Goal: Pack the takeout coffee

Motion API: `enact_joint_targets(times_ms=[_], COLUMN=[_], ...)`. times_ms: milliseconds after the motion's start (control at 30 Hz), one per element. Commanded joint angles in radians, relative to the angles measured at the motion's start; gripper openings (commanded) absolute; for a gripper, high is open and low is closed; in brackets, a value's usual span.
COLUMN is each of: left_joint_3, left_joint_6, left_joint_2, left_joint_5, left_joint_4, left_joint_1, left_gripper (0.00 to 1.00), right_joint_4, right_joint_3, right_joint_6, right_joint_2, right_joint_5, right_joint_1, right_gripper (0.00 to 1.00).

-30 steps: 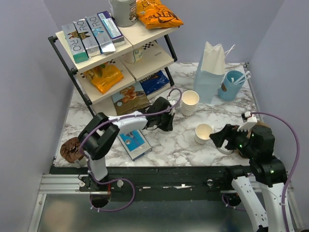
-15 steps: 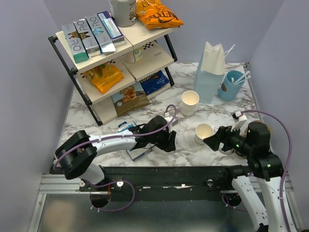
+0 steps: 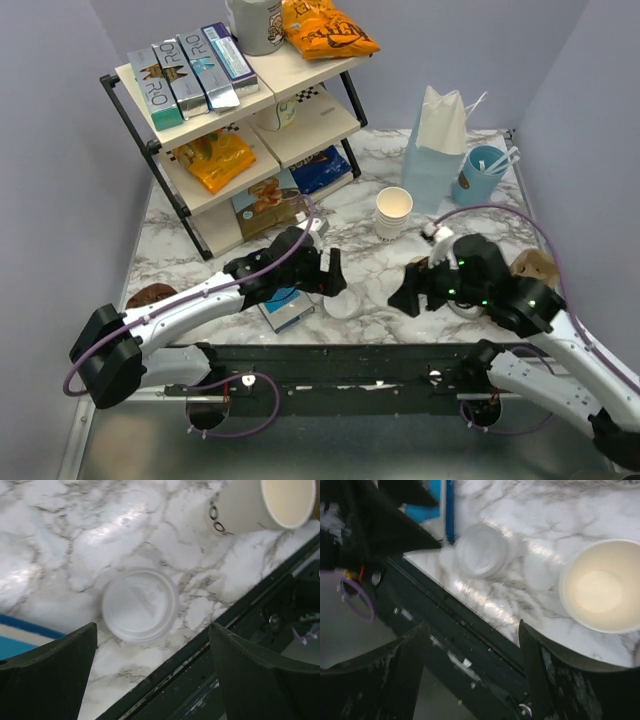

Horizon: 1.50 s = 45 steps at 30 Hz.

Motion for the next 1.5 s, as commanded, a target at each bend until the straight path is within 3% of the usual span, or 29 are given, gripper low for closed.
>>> enact_joint_targets(times_ms=[0, 100, 200, 233, 467, 833, 1000, 1200, 1467], left_joint_3=[-0.082, -0.096, -0.096, -0.091, -0.087, -0.088, -0.102, -0.096, -0.096], left_joint_6=[-0.071, -0.071, -0.066, -0.058, -0.003, 0.048, 0.052, 0.071, 0.083], left_joint_2=[-0.025, -0.013, 0.012, 0.021, 0.119, 0.196, 0.211, 0.239, 0.262], left_joint_5=[0.073, 0.115, 0.122, 0.131, 0.177, 0.242, 0.274, 0.27, 0.273], left_joint_4=[-0.039, 0.013, 0.056, 0.059, 0.102, 0.118, 0.138, 0.133, 0.138], left_joint_1=[0.158, 0.18, 0.186, 0.191, 0.203, 0.205, 0.205, 0.205, 0.203], left_gripper=[0.99, 0.99, 0.94, 0.87, 0.64, 0.56, 0.47, 0.36, 0.34], right_joint_4=[0.042, 0.025, 0.092, 0.105, 0.171, 0.073, 0.051, 0.027, 0.039], right_joint_3=[0.138, 0.156, 0.118, 0.103, 0.13, 0.219, 0.247, 0.279, 0.256], right_joint_6=[0.144, 0.285, 0.375, 0.42, 0.484, 0.566, 0.581, 0.581, 0.575], right_joint_2=[0.208, 0.339, 0.42, 0.435, 0.598, 0.814, 0.891, 0.94, 0.948], right_joint_5=[0.467, 0.566, 0.528, 0.525, 0.503, 0.518, 0.506, 0.503, 0.471], right_joint_1=[0.293, 0.323, 0.325, 0.327, 0.351, 0.359, 0.362, 0.363, 0.362], right_gripper=[0.8, 0.79, 0.76, 0.73, 0.61, 0.5, 0.47, 0.44, 0.42])
